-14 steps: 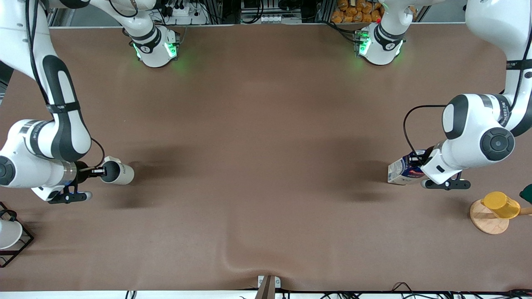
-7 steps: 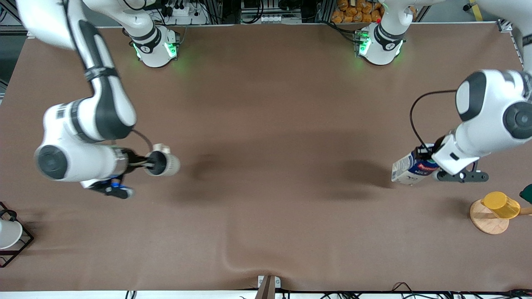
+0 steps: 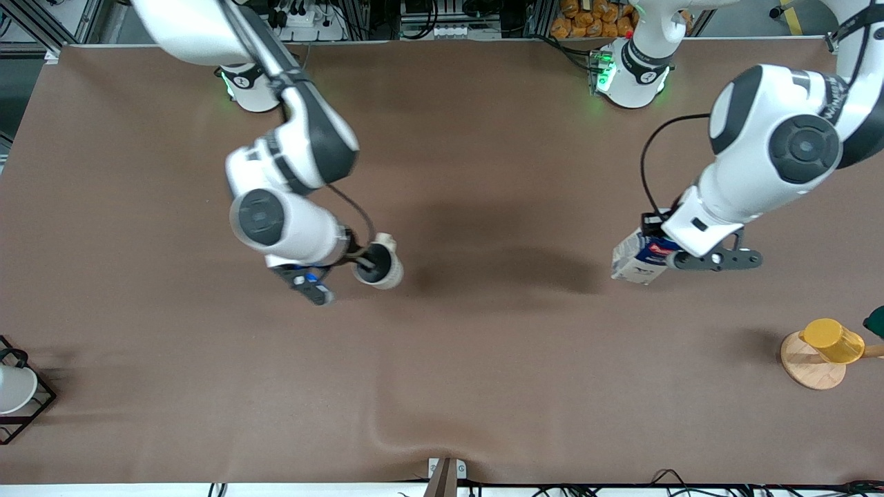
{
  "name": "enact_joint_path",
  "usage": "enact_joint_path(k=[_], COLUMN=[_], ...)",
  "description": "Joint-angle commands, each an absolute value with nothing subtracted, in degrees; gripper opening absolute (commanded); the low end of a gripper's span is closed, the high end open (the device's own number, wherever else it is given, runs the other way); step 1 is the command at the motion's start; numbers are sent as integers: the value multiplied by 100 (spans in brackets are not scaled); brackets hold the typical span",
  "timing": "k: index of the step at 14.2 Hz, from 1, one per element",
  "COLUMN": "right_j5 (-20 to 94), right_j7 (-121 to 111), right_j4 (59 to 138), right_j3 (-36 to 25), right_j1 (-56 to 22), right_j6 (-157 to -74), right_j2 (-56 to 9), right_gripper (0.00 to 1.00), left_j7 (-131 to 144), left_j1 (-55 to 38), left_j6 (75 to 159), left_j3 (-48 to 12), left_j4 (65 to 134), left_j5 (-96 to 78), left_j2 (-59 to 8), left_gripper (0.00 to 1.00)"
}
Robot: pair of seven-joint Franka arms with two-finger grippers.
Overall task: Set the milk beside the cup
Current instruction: 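Carry the mug to mid-table with the right gripper while the left gripper lifts the milk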
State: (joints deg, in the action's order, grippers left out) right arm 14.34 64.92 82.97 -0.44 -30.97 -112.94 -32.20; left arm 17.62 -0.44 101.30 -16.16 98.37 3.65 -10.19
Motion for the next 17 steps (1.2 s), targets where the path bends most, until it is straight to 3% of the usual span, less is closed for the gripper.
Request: enact_joint_path(k=[1, 5, 11, 12, 13, 17], right_j5=[1529, 1494, 1477, 1477, 1459, 1424], right_j7=[7424, 8041, 8288, 8279, 8262, 8183], right_j4=[7693, 6901, 6864, 6864, 6856, 6567], right_j3=[-123, -141, -158, -150, -167, -176], right_j1=[-3637, -4051, -4263, -4237, -4236, -3939], right_j6=[-11916, -12190, -12656, -12639, -12586, -11430], right_j2=[-3961, -4701, -5132, -5133, -5115, -4914], right_gripper=[0, 0, 0, 21, 99, 100], left_j7=[2030, 2083, 2092, 2100, 2109, 2144], left_j1=[-9, -26, -26, -35, -35, -44], left_j6=[9923, 9923, 9923, 9923, 9923, 9923], left_j3=[-1766, -1793, -1854, -1854, -1854, -1925], left_j4=[9659, 9659, 9659, 9659, 9659, 9659], left_j5=[273, 229, 202, 150, 141, 132], left_j2=[-1002, -1028, -1055, -1055, -1063, -1072], left_gripper=[0, 0, 0, 0, 0, 0])
